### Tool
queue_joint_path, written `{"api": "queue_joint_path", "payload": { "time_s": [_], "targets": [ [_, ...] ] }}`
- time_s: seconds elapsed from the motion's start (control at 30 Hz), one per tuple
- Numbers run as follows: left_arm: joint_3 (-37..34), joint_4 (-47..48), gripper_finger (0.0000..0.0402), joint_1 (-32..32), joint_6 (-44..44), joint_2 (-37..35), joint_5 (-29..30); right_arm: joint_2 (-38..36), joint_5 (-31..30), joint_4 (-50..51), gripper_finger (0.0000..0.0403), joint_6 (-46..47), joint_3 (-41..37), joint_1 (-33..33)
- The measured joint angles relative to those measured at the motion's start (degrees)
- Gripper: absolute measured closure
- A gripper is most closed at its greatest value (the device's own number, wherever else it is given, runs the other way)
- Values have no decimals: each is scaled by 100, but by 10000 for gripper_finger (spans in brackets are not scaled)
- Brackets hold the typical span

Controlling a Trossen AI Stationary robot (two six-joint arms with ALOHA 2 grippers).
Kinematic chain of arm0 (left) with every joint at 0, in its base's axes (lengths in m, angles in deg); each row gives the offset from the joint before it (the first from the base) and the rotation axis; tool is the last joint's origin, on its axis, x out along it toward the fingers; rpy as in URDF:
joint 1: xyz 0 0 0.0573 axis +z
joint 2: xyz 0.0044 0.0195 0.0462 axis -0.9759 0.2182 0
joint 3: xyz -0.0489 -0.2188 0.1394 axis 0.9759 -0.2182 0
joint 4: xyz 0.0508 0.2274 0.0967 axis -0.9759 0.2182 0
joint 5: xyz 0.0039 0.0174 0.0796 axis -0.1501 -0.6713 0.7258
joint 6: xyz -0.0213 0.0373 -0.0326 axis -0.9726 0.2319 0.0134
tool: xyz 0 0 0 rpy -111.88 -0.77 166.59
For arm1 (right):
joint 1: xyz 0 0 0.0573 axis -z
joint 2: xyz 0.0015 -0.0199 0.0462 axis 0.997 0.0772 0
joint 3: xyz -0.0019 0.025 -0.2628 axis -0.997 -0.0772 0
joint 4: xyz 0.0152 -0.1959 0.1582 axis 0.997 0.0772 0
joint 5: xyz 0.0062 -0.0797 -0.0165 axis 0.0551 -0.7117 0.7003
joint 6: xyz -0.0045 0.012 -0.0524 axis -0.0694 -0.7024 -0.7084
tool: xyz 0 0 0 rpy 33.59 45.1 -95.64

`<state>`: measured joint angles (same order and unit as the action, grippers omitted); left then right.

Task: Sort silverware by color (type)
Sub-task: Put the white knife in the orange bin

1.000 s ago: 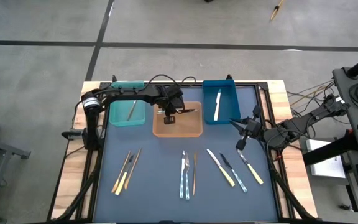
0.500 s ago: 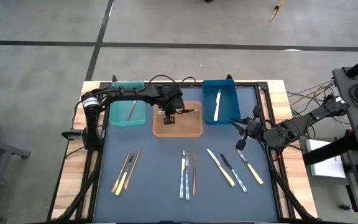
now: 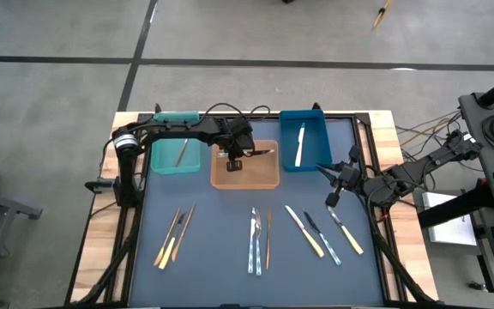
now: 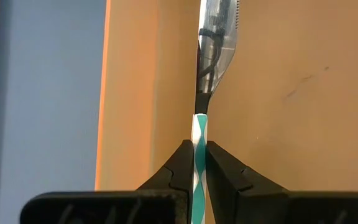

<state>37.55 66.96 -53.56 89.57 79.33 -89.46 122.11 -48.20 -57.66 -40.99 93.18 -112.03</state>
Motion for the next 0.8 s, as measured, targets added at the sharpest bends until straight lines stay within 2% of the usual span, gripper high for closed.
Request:
{"api": "queue_joint_path", "payload": {
  "time_s": [0.8],
  "targets": [
    [-11, 141, 391, 0, -379, 0, -13, 0, -1, 2, 372, 13, 0, -1]
  ]
}}
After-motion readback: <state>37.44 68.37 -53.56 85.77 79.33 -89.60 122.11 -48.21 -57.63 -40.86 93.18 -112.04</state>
